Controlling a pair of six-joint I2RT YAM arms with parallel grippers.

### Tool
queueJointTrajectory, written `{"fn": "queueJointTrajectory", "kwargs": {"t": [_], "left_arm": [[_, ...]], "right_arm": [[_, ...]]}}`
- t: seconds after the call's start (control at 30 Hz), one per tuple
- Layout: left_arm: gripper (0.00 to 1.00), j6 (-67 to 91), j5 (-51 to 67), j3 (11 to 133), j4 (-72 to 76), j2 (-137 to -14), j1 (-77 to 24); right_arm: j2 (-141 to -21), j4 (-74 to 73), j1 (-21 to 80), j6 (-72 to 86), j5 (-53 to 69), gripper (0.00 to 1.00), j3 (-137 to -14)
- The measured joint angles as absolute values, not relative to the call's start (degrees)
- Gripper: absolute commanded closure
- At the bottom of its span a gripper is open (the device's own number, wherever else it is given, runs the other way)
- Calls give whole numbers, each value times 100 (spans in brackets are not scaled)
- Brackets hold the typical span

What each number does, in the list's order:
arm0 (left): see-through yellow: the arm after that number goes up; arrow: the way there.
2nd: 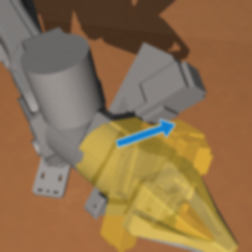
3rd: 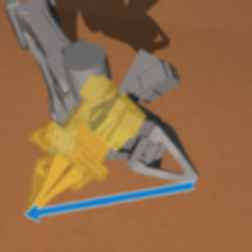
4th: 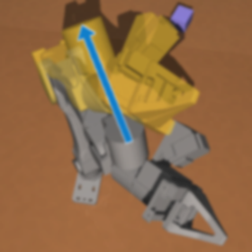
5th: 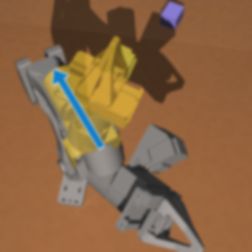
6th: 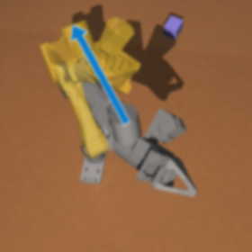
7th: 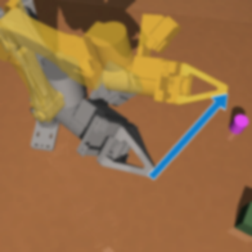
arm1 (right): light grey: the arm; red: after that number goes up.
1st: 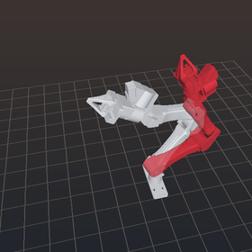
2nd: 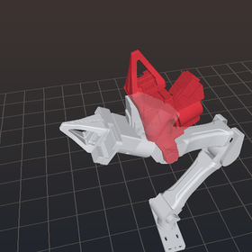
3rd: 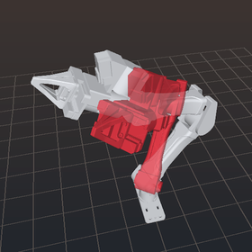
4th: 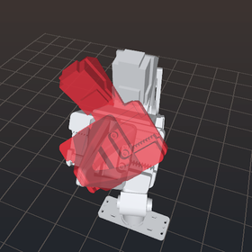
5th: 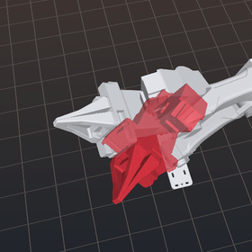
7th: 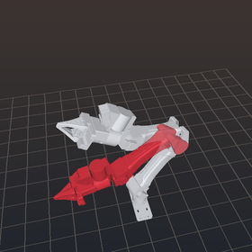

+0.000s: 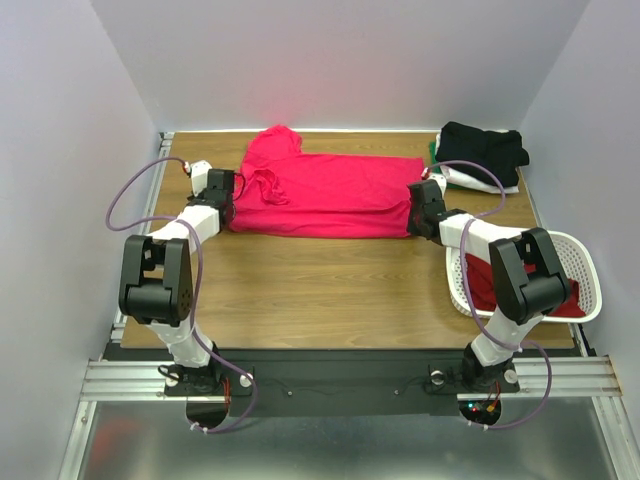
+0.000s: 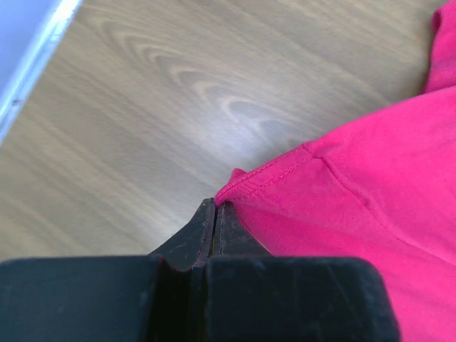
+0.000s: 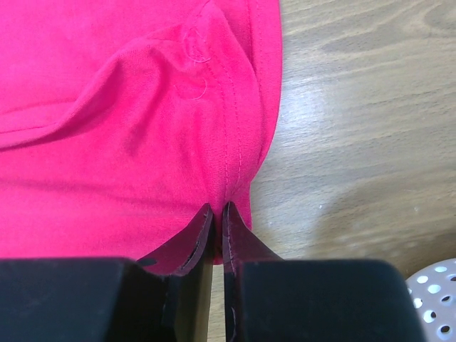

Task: Fold and stack the t-shirts
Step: Fold the tshirt

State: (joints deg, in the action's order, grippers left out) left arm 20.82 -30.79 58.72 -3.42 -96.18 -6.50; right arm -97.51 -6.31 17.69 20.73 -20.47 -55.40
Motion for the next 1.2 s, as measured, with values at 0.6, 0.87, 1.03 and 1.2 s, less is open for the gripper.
{"fn": "queueJointTrajectory", "kwargs": {"t": [0.6, 0.87, 1.03, 1.2], "left_arm": [[54, 2368, -4947, 6681, -2182, -10141, -1273], [19, 2646, -5277, 6713, -2703, -9574, -1500], [19, 2626, -5188, 6729, -2530, -9091, -1684], [15, 2482, -4733, 6672, -2032, -8823, -1857]], "right_arm": [[-9751, -635, 1769, 2075, -2169, 81, -5540], [-9751, -639, 1769, 2021, -2180, 37, -5540], [-9751, -639, 1769, 1920, -1977, 25, -5540], [-9751, -639, 1772, 1855, -1828, 21, -5542]]}}
